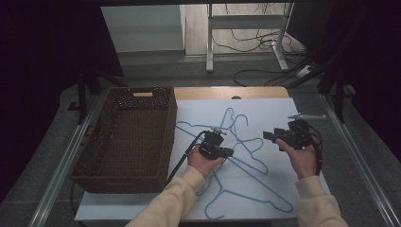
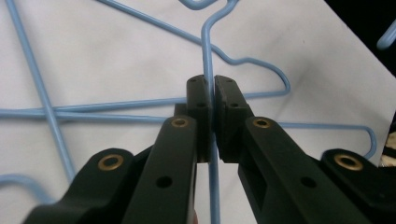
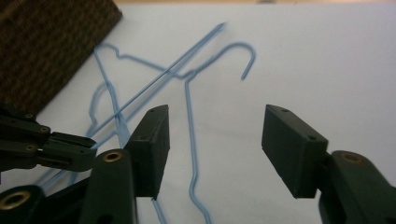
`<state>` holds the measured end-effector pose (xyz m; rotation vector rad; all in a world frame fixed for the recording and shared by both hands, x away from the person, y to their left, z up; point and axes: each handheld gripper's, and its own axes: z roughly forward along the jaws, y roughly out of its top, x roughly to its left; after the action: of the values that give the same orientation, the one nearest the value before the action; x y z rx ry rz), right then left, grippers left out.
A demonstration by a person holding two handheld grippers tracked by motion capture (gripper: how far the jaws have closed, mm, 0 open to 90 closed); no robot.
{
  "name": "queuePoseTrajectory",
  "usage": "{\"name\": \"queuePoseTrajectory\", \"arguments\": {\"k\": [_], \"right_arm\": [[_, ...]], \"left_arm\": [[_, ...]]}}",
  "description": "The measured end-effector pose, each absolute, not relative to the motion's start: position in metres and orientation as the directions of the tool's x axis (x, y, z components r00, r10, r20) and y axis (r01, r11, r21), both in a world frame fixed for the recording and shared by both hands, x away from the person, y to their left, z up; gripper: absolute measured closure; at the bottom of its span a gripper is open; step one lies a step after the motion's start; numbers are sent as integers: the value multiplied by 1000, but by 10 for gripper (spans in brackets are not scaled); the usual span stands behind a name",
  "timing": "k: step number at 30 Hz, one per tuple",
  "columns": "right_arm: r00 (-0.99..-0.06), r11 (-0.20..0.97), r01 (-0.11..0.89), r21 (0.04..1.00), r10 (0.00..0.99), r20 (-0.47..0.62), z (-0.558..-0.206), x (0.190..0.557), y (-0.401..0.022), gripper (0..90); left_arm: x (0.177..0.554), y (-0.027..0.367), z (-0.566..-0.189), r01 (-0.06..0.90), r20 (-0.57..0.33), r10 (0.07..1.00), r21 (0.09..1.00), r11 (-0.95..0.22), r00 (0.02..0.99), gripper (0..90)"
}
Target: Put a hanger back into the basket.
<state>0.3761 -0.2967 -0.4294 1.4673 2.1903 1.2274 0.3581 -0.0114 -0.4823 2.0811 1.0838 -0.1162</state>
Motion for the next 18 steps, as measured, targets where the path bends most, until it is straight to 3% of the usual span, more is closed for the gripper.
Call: {"name": "queuePoseTrajectory", "arguments": {"k": [10,18], "right_arm": [[-421,70,650,757,862,282,-436,376,-320,407],[-434,94,650,754,861,267,-442,376,-322,407]], "left_arm": [[354,15,-460,701,-382,664,642,-310,643,864],[349,39,-438,670,-378,652,689,-275,657,866]]}}
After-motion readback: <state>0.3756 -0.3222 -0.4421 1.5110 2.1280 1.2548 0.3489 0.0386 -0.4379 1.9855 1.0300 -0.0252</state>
